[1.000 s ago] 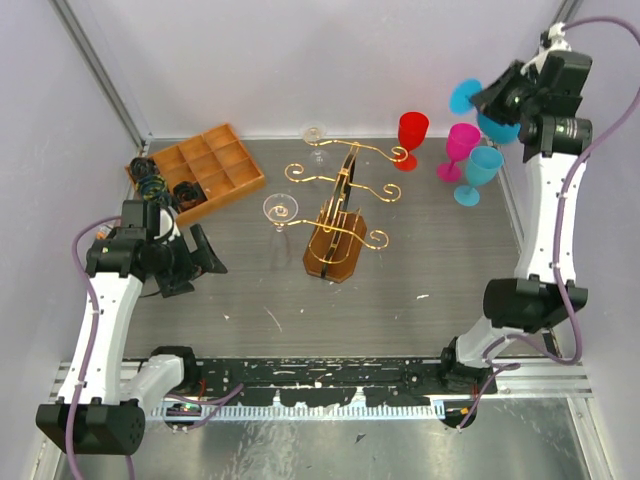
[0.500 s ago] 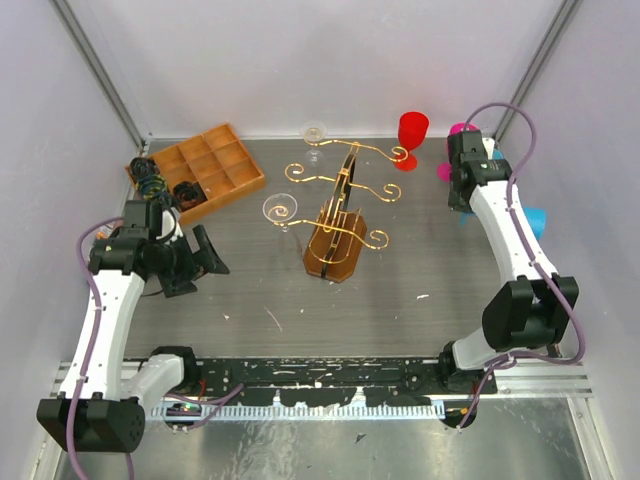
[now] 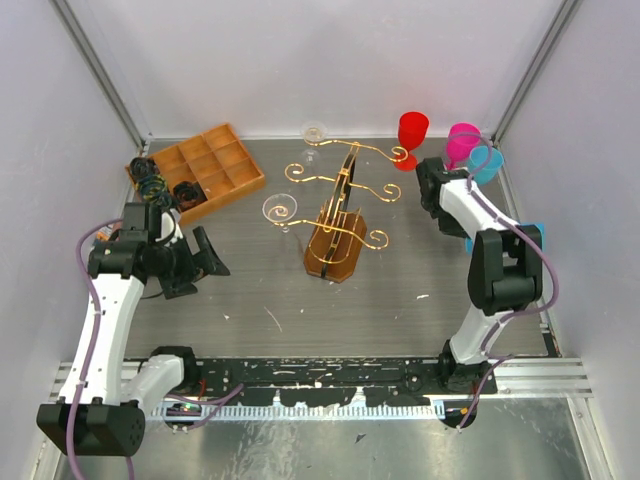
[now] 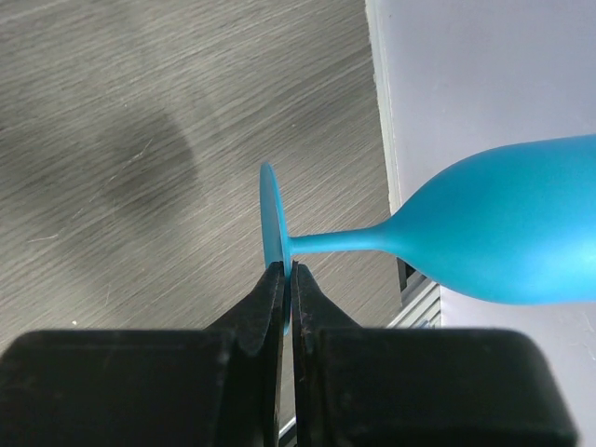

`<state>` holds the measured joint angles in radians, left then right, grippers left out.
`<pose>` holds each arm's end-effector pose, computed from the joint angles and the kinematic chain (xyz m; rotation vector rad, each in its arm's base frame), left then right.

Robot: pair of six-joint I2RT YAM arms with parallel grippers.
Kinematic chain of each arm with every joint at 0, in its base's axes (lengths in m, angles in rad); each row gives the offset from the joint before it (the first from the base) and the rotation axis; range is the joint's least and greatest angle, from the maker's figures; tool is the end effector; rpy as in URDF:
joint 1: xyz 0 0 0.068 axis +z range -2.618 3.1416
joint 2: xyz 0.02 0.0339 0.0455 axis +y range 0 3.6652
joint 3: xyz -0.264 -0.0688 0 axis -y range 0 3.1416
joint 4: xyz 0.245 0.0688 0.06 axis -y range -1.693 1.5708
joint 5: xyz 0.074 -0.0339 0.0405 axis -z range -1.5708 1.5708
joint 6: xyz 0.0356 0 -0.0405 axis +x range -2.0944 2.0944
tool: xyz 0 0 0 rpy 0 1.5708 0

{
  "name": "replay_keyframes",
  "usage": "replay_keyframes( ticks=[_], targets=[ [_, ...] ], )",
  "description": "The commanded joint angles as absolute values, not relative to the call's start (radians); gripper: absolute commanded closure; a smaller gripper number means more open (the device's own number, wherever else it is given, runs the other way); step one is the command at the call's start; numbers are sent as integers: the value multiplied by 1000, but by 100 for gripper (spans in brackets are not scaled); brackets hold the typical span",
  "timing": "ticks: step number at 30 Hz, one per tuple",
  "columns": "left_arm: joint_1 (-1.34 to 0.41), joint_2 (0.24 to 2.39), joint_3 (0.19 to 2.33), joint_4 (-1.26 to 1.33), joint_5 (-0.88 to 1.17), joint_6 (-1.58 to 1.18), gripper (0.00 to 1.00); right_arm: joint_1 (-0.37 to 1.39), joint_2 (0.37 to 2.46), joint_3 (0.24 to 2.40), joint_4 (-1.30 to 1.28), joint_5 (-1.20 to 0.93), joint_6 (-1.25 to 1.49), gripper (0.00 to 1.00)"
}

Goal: Take the wine glass off the wine glass rack

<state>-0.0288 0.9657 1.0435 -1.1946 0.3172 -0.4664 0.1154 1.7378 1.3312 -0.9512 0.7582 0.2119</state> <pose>0.1563 -0.0156 0.3126 -0.4927 2.6790 -0.5762 0.3343 0.0141 0.2344 0.2399 2.6345 -0.9928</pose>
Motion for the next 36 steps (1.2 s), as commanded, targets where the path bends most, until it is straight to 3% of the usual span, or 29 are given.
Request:
replay_keyframes(
  ticks=[1, 36],
  targets=[
    [-25, 945, 1055, -1210, 324, -438, 2, 123, 1776, 1323, -938, 841, 273, 99],
    [-24, 961, 1051, -1209, 318, -427, 2, 123, 2118, 1363, -896, 1027, 452, 99]
  ],
)
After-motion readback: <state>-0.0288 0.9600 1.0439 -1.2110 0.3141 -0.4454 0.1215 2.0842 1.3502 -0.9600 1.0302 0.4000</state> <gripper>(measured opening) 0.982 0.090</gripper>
